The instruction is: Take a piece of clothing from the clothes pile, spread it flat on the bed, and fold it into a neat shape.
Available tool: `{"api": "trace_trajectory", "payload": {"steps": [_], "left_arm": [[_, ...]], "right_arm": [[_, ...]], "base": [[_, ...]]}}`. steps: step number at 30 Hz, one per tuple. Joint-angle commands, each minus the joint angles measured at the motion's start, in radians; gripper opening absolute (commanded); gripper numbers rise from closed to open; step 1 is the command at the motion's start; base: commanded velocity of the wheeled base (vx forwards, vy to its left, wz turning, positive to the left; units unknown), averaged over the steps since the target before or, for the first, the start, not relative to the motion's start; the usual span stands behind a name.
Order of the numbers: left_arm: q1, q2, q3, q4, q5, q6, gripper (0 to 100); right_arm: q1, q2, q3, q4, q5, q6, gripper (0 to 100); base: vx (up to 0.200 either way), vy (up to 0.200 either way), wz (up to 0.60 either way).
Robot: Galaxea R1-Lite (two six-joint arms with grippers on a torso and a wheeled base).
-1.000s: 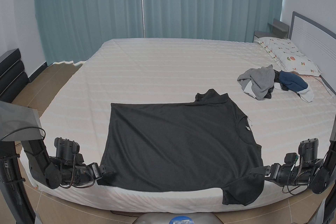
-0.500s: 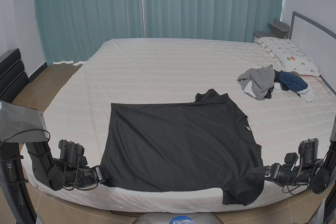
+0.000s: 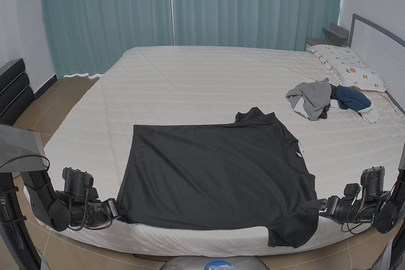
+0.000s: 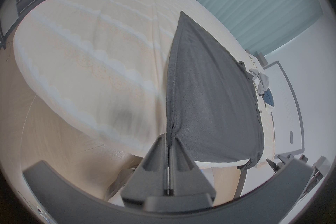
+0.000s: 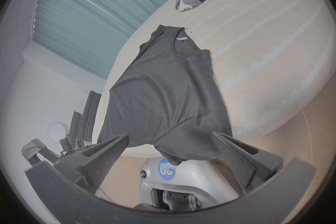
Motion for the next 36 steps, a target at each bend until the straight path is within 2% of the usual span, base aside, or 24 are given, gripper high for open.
{"api": "trace_trajectory", "payload": {"steps": [1,4,10,16,21,33,34,36], "left_arm": [[0.013,-0.009,-0.002,0.001,-0.006,-0.021,0],[0.03,-0.008,-0.007,-0.001,-0.016,-0.045,0],[0.059,-0.011,-0.011,-0.002,-0.056,-0.047,0],[0.072,-0.006,-0.011,-0.002,-0.099,-0.051,0],[0.07,-0.005,-0.014,-0.002,-0.107,-0.085,0],[0.07,-0.003,-0.014,-0.001,-0.107,-0.085,0],[0.07,-0.003,-0.014,-0.001,-0.107,-0.085,0],[0.07,-0.003,-0.014,-0.002,-0.107,-0.085,0]], "right_arm": [[-0.011,-0.005,0.012,-0.001,-0.003,-0.006,100],[-0.037,-0.014,0.005,0.007,-0.005,-0.014,100],[-0.036,0.051,-0.03,0.001,-0.009,-0.022,100],[-0.037,0.141,-0.068,0.004,-0.08,-0.063,100],[-0.037,0.204,-0.082,-0.008,-0.092,-0.082,100],[-0.034,0.287,-0.163,-0.013,-0.093,-0.082,100],[-0.032,0.291,-0.165,-0.013,-0.095,-0.082,0],[-0.039,0.311,-0.185,-0.014,-0.095,-0.08,0]], "base": [[0.0,0.0,0.0],[0.0,0.0,0.0],[0.0,0.0,0.0],[0.0,0.0,0.0],[0.0,0.0,0.0],[0.0,0.0,0.0],[0.0,0.0,0.0],[0.0,0.0,0.0]]}}
